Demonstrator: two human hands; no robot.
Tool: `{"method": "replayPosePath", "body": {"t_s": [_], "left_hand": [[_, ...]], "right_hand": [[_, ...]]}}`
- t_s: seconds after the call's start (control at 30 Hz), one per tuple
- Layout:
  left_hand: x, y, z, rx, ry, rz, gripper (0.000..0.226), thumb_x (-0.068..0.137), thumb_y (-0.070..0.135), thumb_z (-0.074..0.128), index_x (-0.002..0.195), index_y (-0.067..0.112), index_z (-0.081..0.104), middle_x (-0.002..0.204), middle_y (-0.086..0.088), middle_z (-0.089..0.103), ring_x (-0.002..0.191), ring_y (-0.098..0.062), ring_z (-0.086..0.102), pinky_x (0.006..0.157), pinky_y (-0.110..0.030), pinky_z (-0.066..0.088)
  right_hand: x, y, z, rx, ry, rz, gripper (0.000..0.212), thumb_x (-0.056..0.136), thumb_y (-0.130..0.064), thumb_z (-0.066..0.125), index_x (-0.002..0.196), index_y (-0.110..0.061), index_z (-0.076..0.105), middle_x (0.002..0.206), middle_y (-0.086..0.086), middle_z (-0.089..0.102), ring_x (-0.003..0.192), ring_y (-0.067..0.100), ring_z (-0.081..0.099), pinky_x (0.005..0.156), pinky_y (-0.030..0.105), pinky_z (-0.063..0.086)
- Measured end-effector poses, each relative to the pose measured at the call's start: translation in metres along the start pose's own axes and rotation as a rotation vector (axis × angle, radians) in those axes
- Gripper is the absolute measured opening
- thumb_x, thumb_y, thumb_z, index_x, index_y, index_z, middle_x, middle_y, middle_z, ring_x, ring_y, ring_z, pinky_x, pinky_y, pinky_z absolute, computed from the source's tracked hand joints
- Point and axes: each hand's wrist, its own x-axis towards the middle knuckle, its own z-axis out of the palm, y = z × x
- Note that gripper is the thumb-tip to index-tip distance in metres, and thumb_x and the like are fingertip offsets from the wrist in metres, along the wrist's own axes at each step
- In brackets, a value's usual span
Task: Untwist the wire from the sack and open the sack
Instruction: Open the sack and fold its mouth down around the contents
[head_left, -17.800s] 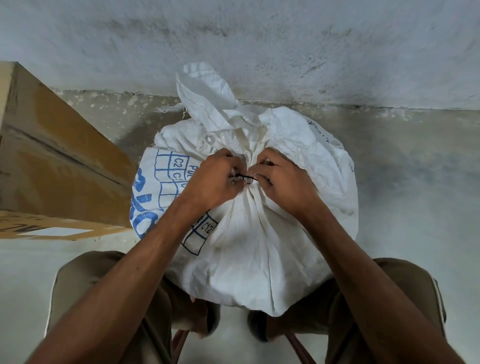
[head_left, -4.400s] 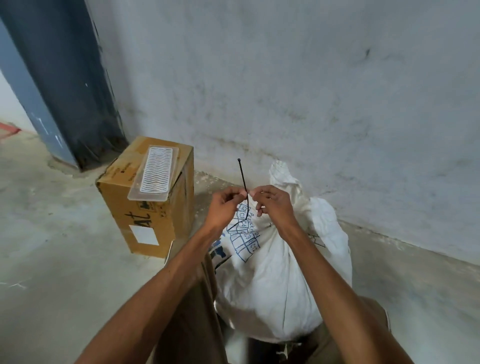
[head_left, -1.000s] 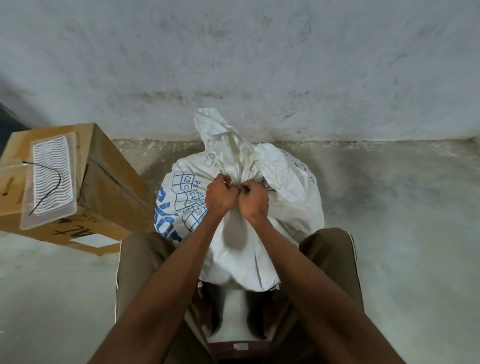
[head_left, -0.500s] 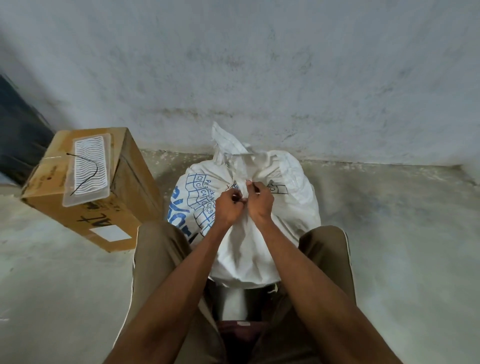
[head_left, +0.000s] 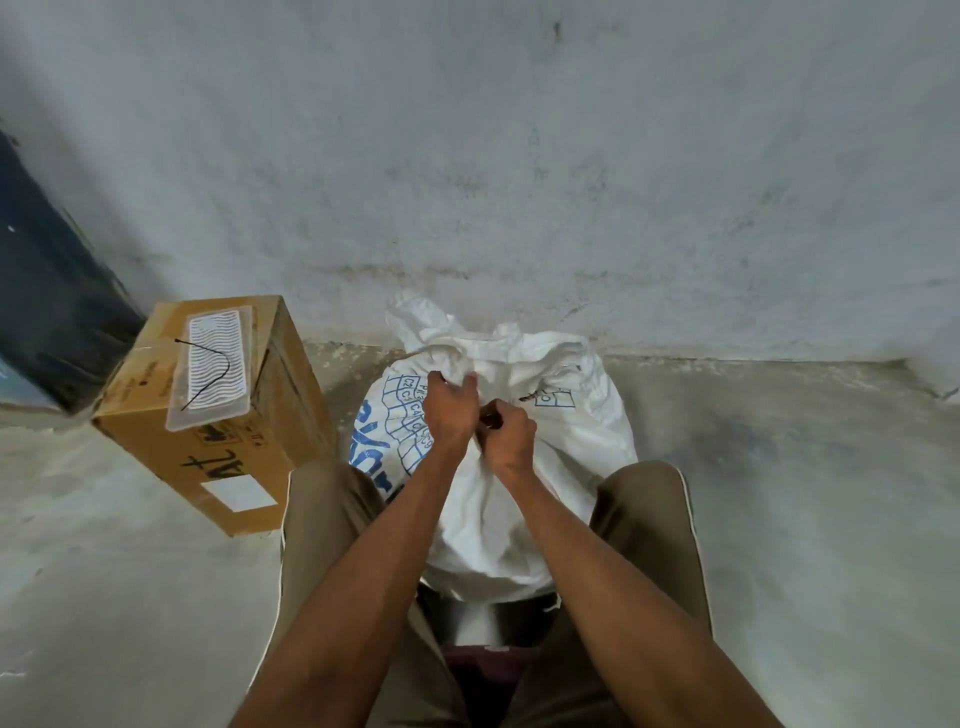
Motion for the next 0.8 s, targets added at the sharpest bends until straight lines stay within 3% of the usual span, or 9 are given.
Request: {"method": "replayPosePath", "body": {"t_s": [0.07, 0.13, 0.23, 0.33, 0.47, 0.57, 0.67, 0.73, 0.8], "left_hand": [[-0.003, -0.007, -0.003, -0.034, 0.031, -0.032, 0.036, 0.089, 0.034, 0.066, 0.111, 0.005, 0.06, 0.099, -0.012, 0.069, 0.098, -0.033, 0.065, 0.091, -0.045, 0.052], [-0.012, -0.012, -0.011, -0.089, -0.007, -0.024, 0.026, 0.091, 0.027, 0.067, 0.103, 0.005, 0.06, 0.087, -0.008, 0.066, 0.087, -0.028, 0.064, 0.082, -0.038, 0.051], [-0.029, -0.021, -0.024, -0.052, -0.106, 0.06, 0.015, 0.09, 0.022, 0.07, 0.089, 0.009, 0.061, 0.072, 0.0, 0.062, 0.07, -0.02, 0.059, 0.068, -0.032, 0.047], [-0.046, -0.036, -0.028, 0.013, -0.182, 0.119, 0.017, 0.086, 0.018, 0.071, 0.1, 0.009, 0.069, 0.091, -0.006, 0.074, 0.087, -0.024, 0.069, 0.076, -0.035, 0.053], [-0.073, -0.039, -0.031, -0.312, -0.328, -0.019, 0.034, 0.08, -0.007, 0.054, 0.11, 0.006, 0.065, 0.092, -0.007, 0.075, 0.081, -0.024, 0.071, 0.072, -0.036, 0.059], [-0.078, -0.033, -0.037, -0.719, -0.154, -0.218, 0.026, 0.076, -0.006, 0.047, 0.098, 0.003, 0.058, 0.094, -0.012, 0.067, 0.086, -0.028, 0.064, 0.07, -0.033, 0.054], [-0.063, -0.025, -0.04, -0.875, 0.062, -0.262, 0.024, 0.089, 0.025, 0.05, 0.109, 0.012, 0.055, 0.108, -0.01, 0.062, 0.089, -0.023, 0.061, 0.071, -0.032, 0.05], [-0.053, -0.013, -0.042, -0.766, 0.122, -0.258, 0.049, 0.087, 0.04, 0.062, 0.129, 0.018, 0.049, 0.118, -0.005, 0.056, 0.099, -0.024, 0.059, 0.083, -0.037, 0.051], [-0.044, -0.006, -0.04, -0.42, 0.207, -0.223, 0.073, 0.08, 0.033, 0.075, 0.138, 0.02, 0.033, 0.128, -0.009, 0.042, 0.109, -0.032, 0.052, 0.094, -0.043, 0.049]], "right_hand": [[-0.005, 0.0, -0.006, 0.04, -0.061, 0.066, 0.015, 0.078, 0.0, 0.067, 0.085, -0.008, 0.077, 0.074, -0.002, 0.071, 0.067, 0.011, 0.064, 0.057, 0.004, 0.043], [-0.007, -0.001, -0.017, 0.219, -0.06, 0.173, 0.02, 0.082, -0.005, 0.06, 0.09, -0.006, 0.078, 0.085, 0.006, 0.077, 0.074, 0.017, 0.069, 0.065, 0.015, 0.052], [-0.006, -0.008, -0.031, 0.579, 0.042, 0.341, 0.044, 0.097, -0.043, 0.056, 0.099, -0.003, 0.074, 0.089, 0.013, 0.077, 0.069, 0.023, 0.068, 0.055, 0.027, 0.05], [-0.007, -0.016, -0.036, 0.591, 0.07, 0.386, 0.055, 0.091, -0.074, 0.051, 0.096, -0.022, 0.07, 0.09, 0.005, 0.077, 0.074, 0.024, 0.073, 0.055, 0.031, 0.054], [-0.014, -0.018, -0.031, 0.495, 0.191, 0.427, 0.025, 0.086, -0.04, 0.069, 0.094, -0.017, 0.063, 0.097, 0.006, 0.072, 0.089, 0.031, 0.072, 0.084, 0.05, 0.061], [-0.014, -0.013, -0.031, 0.47, 0.194, 0.46, 0.038, 0.072, -0.043, 0.067, 0.096, -0.015, 0.06, 0.098, 0.011, 0.072, 0.087, 0.032, 0.073, 0.081, 0.054, 0.062], [0.0, 0.019, -0.018, 0.435, 0.135, 0.46, 0.053, 0.065, -0.048, 0.07, 0.103, -0.012, 0.062, 0.098, 0.011, 0.074, 0.084, 0.031, 0.074, 0.079, 0.053, 0.063], [-0.017, 0.007, -0.019, 0.405, 0.133, 0.493, 0.054, 0.065, -0.05, 0.072, 0.103, -0.012, 0.062, 0.097, 0.01, 0.075, 0.08, 0.029, 0.074, 0.072, 0.045, 0.064], [-0.03, -0.001, -0.02, 0.378, 0.118, 0.521, 0.044, 0.077, -0.044, 0.074, 0.103, -0.011, 0.061, 0.091, 0.008, 0.075, 0.071, 0.026, 0.074, 0.053, 0.033, 0.056]]}}
